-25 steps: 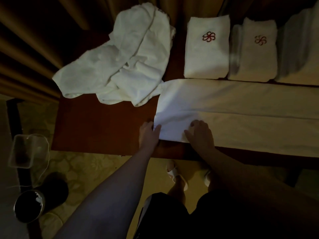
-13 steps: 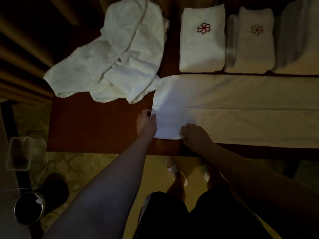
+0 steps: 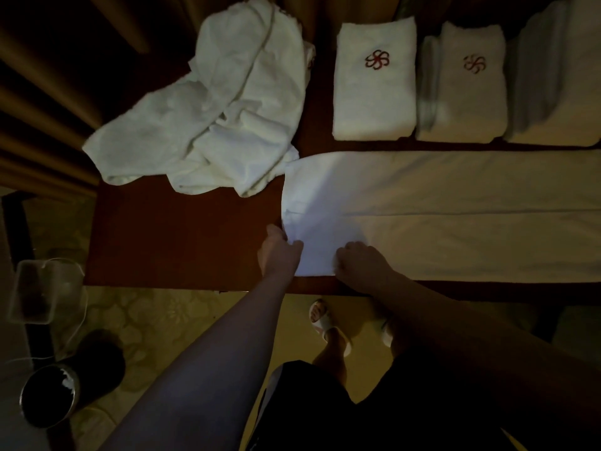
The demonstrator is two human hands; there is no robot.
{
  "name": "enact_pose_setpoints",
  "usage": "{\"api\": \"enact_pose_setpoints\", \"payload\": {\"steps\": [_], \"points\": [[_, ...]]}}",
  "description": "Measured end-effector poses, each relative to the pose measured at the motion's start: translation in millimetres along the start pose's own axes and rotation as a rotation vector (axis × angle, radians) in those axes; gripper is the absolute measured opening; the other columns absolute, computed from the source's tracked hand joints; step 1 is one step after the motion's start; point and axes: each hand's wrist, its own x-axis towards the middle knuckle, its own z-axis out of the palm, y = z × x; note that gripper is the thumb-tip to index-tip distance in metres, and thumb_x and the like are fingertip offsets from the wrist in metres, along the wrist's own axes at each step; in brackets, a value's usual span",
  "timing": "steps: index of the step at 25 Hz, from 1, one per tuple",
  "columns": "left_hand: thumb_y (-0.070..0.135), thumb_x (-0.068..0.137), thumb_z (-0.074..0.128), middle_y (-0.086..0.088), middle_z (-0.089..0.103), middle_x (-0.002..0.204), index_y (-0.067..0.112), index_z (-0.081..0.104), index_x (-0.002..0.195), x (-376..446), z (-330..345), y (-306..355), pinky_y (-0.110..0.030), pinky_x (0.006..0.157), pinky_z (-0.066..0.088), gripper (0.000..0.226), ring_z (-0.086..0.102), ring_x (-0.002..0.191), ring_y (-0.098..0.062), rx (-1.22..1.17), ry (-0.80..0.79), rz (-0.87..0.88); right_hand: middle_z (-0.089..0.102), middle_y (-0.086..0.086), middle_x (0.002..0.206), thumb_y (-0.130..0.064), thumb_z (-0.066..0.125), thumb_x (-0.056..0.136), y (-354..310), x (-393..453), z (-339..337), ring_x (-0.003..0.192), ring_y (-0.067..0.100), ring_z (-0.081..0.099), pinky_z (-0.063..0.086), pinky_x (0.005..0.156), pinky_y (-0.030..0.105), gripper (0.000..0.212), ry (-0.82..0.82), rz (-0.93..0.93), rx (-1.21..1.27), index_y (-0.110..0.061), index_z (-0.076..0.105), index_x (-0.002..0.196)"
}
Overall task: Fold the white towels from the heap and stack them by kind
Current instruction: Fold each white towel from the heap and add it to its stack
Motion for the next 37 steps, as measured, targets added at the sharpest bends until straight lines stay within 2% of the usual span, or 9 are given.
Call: {"api": "enact_pose_setpoints", "payload": {"steps": [4,8,12,16,19,23,26,30,37], "points": [[0.018,0.074,0.069,-0.009,0.061,0.102,0.012,0.041,0.106,4,-4,9,-0.038,0.082,0.041,0.043,0.058,0.096,-0.033,0.128,0.097,0.052,0.057,0.010,0.106,-0.039,0.049,0.094,3,2,-8,0.103,0.027,0.053,0.042,0.085,0.036,0.030,0.001,0.081,0.225,-0.011,0.056,0.103],[0.014,0.077,0.066,-0.005,0.057,0.105,0.017,0.053,0.099,14,-11,24,-0.037,0.087,0.039,0.025,0.052,0.102,-0.026,0.139,0.215,0.195,0.058,0.016,0.101,-0.015,0.047,0.092,31,16,-31,0.101,0.033,0.055,0.042,0.079,0.037,0.015,0.189,0.122,0.232,-0.006,0.056,0.099],[0.012,0.081,0.066,-0.007,0.060,0.094,0.014,0.062,0.083,39,-18,54,-0.038,0.081,0.047,0.005,0.055,0.095,-0.026,0.077,0.191,0.391,0.057,0.016,0.105,-0.016,0.051,0.091,68,42,-74,0.103,0.034,0.053,0.044,0.084,0.039,0.020,0.354,0.217,0.221,-0.006,0.055,0.108],[0.009,0.083,0.063,-0.013,0.062,0.105,0.008,0.067,0.097,75,-24,94,-0.036,0.085,0.043,0.015,0.054,0.104,-0.028,0.172,0.111,0.537,0.060,0.020,0.109,-0.013,0.051,0.091,103,74,-104,0.106,0.038,0.055,0.042,0.089,0.042,0.025,0.510,0.296,0.237,-0.003,0.056,0.114],[0.002,0.080,0.062,-0.017,0.061,0.115,0.005,0.068,0.107,107,-22,118,-0.037,0.093,0.045,0.028,0.054,0.112,-0.033,0.198,0.025,0.642,0.059,0.023,0.114,-0.012,0.058,0.085,122,97,-111,0.110,0.039,0.054,0.040,0.095,0.044,0.036,0.452,0.229,0.196,0.001,0.055,0.118],[0.020,0.082,0.067,-0.014,0.054,0.129,0.013,0.048,0.136,130,-14,139,-0.038,0.096,0.041,0.058,0.051,0.119,-0.032,0.516,-0.201,0.502,0.061,0.025,0.104,-0.018,0.074,0.071,142,108,-111,0.102,0.043,0.056,0.043,0.091,0.047,0.047,0.364,0.187,0.053,0.001,0.058,0.111],[0.022,0.081,0.065,-0.012,0.064,0.108,0.011,0.061,0.108,133,-13,142,-0.035,0.080,0.042,0.029,0.058,0.104,-0.031,0.512,-0.146,0.558,0.063,0.023,0.096,-0.022,0.067,0.075,140,111,-119,0.097,0.040,0.058,0.043,0.085,0.044,0.029,0.290,0.138,-0.019,-0.001,0.063,0.095],[0.020,0.075,0.066,-0.006,0.059,0.081,0.016,0.056,0.073,125,-25,146,-0.031,0.063,0.039,0.011,0.059,0.085,-0.028,0.370,-0.309,0.589,0.064,0.022,0.099,-0.022,0.058,0.083,139,111,-125,0.097,0.038,0.060,0.045,0.079,0.041,0.026,0.275,0.106,0.147,0.000,0.061,0.097],[0.014,0.085,0.058,-0.014,0.063,0.090,0.009,0.057,0.087,118,-57,153,-0.030,0.063,0.030,0.006,0.057,0.087,-0.030,0.426,-0.180,0.617,0.066,0.016,0.095,-0.044,0.059,0.089,157,89,-151,0.094,0.035,0.063,0.045,0.079,0.040,0.039,0.225,0.151,-0.138,-0.006,0.060,0.100]]}}
